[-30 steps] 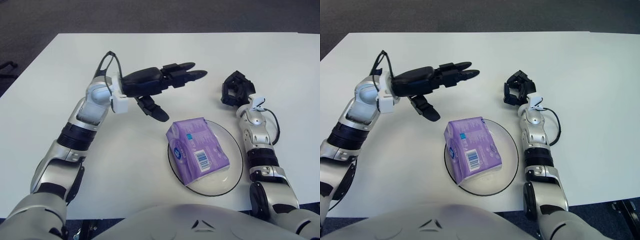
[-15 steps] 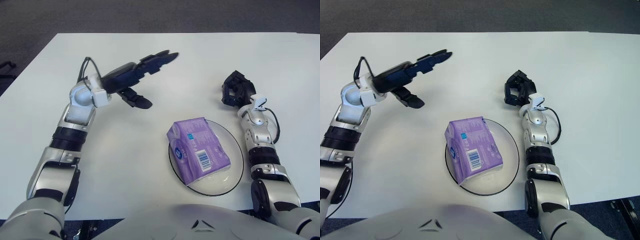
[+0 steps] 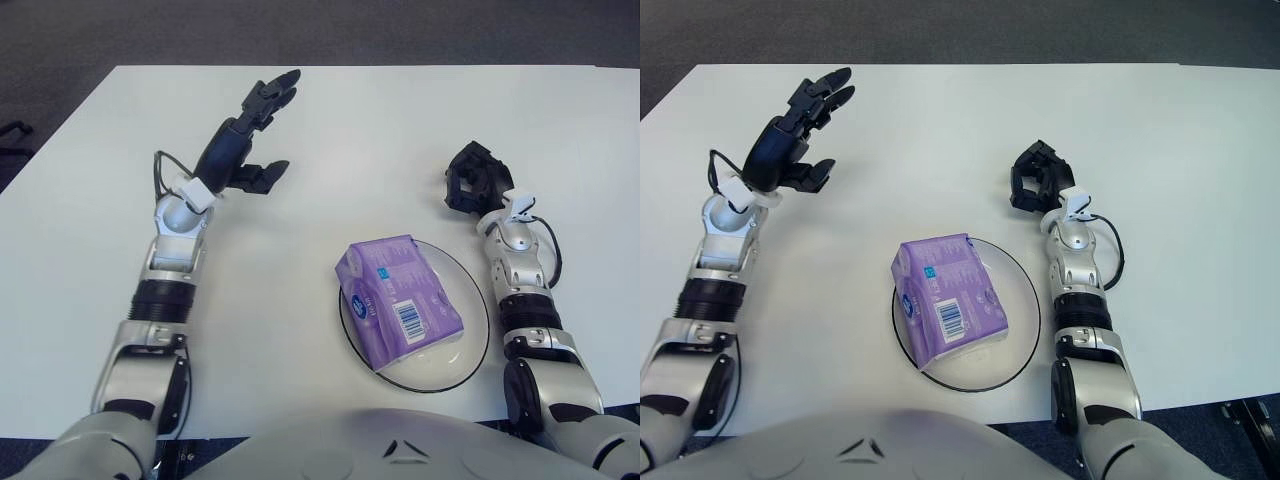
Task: Put the tissue paper into the plate.
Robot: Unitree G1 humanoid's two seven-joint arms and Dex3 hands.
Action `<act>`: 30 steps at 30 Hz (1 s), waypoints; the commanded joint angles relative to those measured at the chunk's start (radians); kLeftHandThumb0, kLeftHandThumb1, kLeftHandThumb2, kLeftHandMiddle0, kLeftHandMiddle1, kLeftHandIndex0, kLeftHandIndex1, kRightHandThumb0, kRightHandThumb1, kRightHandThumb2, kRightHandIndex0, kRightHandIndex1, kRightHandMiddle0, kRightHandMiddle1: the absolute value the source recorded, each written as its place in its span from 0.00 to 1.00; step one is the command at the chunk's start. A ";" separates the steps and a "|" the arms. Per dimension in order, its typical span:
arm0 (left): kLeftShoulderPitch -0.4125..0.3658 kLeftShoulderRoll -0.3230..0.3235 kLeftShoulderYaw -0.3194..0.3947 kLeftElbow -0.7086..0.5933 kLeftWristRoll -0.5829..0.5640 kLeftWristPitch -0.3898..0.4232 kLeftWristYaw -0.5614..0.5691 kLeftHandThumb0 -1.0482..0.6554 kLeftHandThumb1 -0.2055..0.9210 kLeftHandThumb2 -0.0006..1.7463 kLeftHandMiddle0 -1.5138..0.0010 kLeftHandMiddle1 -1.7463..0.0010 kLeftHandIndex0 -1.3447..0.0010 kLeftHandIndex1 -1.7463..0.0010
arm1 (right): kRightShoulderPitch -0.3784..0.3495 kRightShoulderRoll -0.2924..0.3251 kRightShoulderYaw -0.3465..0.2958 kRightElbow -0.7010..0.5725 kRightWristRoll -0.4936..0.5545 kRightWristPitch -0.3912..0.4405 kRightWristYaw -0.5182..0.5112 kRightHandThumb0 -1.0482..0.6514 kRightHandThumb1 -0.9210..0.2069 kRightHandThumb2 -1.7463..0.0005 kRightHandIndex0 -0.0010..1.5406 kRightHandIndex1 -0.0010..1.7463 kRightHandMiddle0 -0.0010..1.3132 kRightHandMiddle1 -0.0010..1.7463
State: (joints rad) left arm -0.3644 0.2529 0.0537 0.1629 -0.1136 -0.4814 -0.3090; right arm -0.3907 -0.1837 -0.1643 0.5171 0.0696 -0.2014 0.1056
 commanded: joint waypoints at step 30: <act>0.179 -0.174 0.092 -0.162 0.000 0.395 0.323 0.37 0.70 0.56 0.41 0.00 0.69 0.00 | 0.107 0.040 -0.002 0.103 0.014 0.014 0.005 0.36 0.41 0.35 0.83 1.00 0.38 1.00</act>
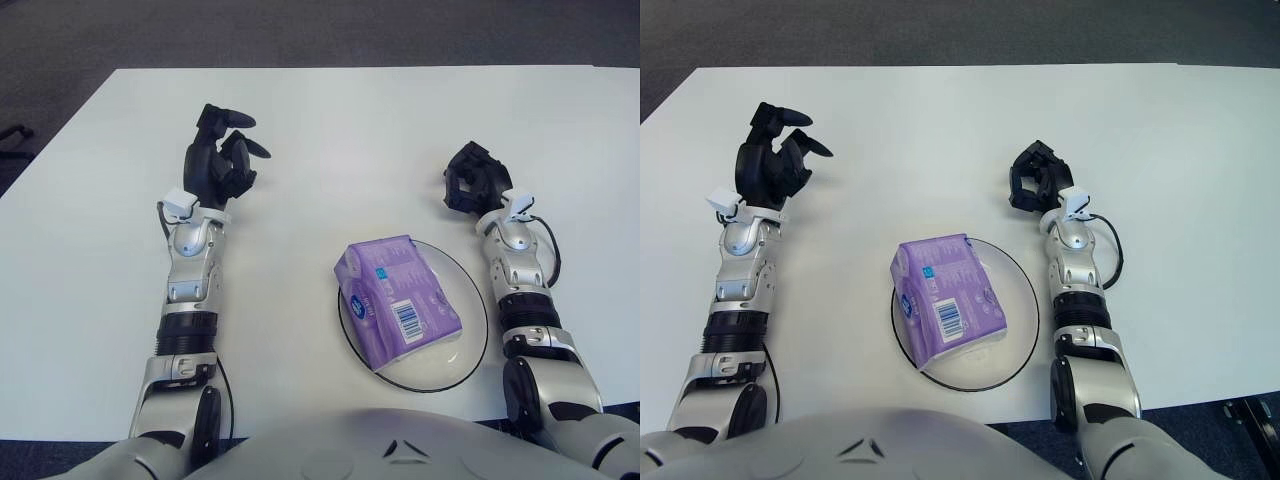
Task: Put the tissue paper into the plate.
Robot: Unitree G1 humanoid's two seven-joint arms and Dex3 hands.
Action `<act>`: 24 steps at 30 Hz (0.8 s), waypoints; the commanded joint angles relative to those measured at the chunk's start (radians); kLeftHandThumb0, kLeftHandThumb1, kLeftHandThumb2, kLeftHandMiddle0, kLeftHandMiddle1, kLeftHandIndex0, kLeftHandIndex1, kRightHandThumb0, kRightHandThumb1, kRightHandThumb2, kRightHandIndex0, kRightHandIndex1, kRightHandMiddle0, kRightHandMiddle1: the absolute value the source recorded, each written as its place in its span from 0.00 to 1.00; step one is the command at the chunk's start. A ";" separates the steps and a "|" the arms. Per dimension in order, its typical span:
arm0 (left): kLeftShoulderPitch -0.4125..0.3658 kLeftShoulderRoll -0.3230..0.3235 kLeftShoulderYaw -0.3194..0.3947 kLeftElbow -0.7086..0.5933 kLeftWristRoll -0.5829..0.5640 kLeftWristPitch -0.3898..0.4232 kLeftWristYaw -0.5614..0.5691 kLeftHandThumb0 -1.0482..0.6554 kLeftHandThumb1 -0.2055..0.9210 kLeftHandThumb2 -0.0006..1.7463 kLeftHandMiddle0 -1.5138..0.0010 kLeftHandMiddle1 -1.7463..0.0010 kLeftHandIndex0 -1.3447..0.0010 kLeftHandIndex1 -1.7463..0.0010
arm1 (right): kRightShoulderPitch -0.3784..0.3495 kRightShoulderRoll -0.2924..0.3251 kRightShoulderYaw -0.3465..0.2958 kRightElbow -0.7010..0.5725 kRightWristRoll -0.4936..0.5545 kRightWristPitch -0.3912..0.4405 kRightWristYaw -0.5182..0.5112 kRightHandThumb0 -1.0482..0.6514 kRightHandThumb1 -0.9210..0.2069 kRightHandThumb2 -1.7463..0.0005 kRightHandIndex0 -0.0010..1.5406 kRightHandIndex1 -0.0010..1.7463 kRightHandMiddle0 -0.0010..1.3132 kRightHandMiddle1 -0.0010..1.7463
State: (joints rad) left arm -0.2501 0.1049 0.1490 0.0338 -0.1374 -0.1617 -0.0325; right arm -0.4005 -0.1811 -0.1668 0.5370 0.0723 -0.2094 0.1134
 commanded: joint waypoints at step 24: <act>0.107 -0.050 -0.016 0.107 -0.008 0.033 -0.008 0.36 0.61 0.64 0.18 0.00 0.64 0.00 | 0.121 0.037 0.005 0.081 0.006 0.014 -0.006 0.36 0.41 0.35 0.83 1.00 0.38 1.00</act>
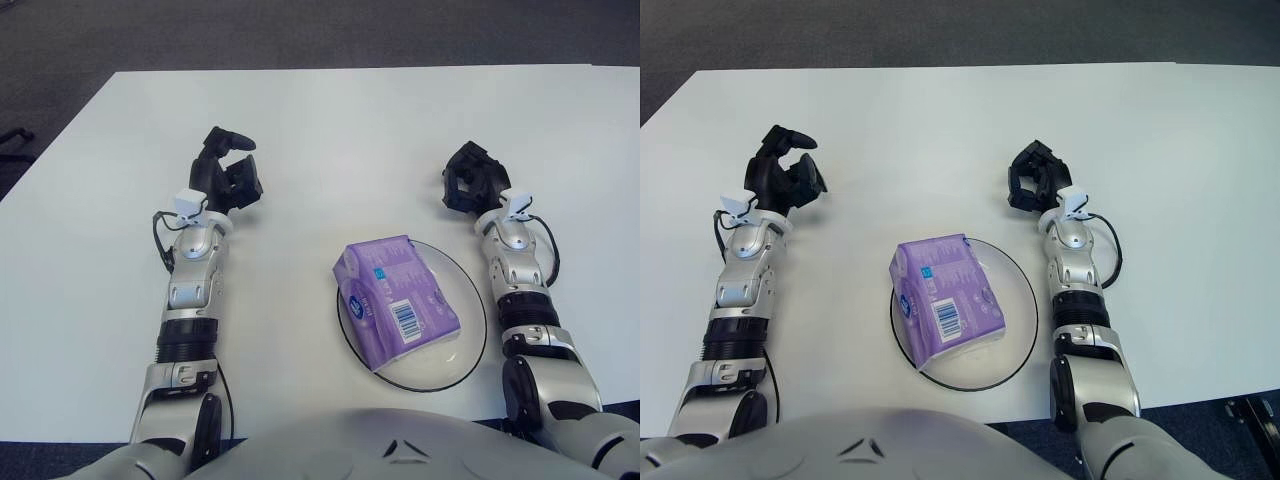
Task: Put the tissue paper into the plate.
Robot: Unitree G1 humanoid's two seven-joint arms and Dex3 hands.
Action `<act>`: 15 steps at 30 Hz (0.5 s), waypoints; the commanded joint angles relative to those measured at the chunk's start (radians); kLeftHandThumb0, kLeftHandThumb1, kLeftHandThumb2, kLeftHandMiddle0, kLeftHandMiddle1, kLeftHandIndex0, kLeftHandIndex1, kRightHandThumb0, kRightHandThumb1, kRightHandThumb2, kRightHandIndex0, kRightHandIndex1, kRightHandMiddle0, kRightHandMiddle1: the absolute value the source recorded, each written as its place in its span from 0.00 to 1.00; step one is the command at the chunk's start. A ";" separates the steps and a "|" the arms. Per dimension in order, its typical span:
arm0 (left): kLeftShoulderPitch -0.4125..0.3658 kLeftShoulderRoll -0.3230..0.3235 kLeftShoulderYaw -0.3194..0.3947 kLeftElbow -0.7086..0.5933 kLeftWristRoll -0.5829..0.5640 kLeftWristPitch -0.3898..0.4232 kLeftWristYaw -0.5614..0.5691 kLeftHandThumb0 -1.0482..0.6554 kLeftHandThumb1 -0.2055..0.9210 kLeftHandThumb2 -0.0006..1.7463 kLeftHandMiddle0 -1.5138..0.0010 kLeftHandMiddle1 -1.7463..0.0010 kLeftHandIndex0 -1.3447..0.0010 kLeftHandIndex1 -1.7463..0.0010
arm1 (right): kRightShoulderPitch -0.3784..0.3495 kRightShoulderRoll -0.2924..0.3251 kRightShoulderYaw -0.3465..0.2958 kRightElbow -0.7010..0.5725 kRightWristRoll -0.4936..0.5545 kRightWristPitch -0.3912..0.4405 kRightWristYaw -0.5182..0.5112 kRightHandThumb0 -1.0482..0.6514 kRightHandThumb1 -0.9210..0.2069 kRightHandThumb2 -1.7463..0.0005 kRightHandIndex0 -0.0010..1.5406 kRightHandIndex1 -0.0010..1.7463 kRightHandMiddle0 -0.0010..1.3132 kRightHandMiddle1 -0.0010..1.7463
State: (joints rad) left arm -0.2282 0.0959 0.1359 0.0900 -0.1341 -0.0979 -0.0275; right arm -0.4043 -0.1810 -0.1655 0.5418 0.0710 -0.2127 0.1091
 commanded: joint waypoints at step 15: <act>0.113 -0.059 -0.014 0.091 -0.038 -0.044 -0.035 0.36 0.59 0.65 0.15 0.00 0.63 0.00 | 0.127 0.038 0.001 0.075 0.015 0.012 0.010 0.36 0.41 0.35 0.83 1.00 0.38 1.00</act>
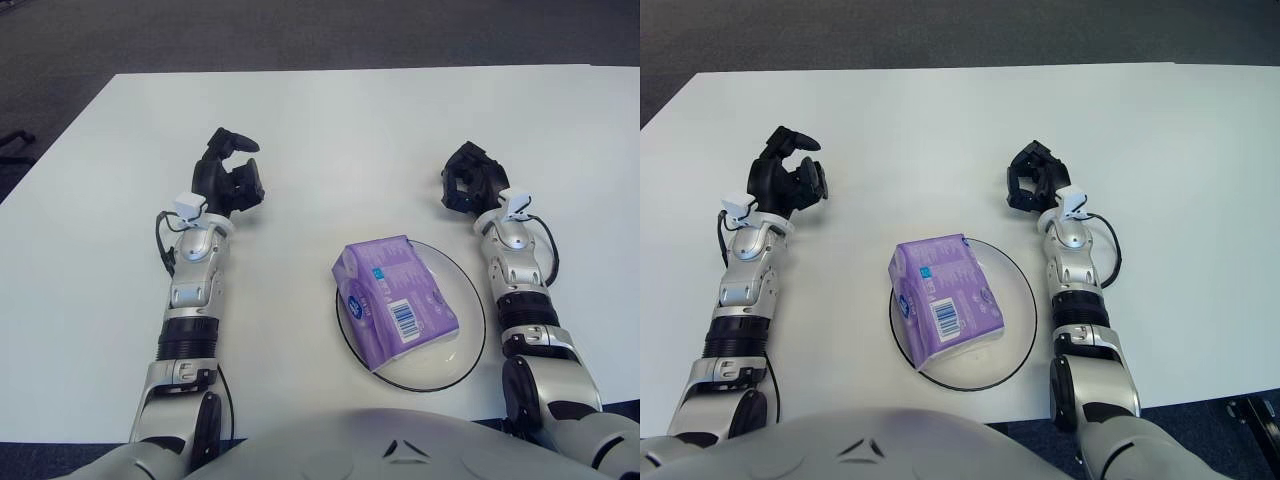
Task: Put the tissue paper into the plate.
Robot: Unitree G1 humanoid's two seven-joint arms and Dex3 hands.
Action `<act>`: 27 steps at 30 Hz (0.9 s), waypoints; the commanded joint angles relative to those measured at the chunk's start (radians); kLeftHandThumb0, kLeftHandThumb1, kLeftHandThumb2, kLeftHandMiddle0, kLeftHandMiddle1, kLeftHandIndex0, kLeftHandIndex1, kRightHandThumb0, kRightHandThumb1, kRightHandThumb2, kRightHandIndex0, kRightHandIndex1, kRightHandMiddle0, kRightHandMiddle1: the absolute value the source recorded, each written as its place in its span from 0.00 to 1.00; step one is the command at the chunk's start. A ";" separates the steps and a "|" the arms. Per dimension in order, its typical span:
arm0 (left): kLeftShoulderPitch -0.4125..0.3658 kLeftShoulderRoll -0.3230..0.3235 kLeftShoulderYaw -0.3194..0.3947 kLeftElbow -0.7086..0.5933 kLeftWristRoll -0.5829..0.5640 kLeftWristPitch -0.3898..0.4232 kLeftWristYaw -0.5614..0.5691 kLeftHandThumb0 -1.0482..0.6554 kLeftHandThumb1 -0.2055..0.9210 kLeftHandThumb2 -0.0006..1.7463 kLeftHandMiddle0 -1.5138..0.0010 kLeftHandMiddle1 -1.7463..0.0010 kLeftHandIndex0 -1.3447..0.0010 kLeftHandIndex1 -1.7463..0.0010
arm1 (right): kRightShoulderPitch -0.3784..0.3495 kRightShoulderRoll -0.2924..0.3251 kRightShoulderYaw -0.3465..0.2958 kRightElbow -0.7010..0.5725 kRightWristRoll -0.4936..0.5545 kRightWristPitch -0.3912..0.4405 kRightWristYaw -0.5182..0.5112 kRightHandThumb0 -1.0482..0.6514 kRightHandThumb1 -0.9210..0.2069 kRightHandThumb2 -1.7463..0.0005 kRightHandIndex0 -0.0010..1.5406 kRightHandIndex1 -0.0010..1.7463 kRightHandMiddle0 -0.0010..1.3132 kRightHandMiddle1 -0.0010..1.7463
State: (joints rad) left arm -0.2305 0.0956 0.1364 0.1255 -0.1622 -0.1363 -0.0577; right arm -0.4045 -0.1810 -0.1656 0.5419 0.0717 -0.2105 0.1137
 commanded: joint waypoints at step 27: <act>0.124 -0.097 -0.032 0.214 -0.023 -0.129 -0.039 0.35 0.53 0.70 0.18 0.00 0.59 0.00 | 0.127 0.029 0.000 0.079 0.011 0.013 0.007 0.36 0.40 0.35 0.82 1.00 0.38 1.00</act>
State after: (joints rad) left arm -0.2641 0.0913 0.1235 0.2225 -0.1664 -0.2501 -0.0821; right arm -0.4020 -0.1885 -0.1665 0.5467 0.0691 -0.2105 0.1167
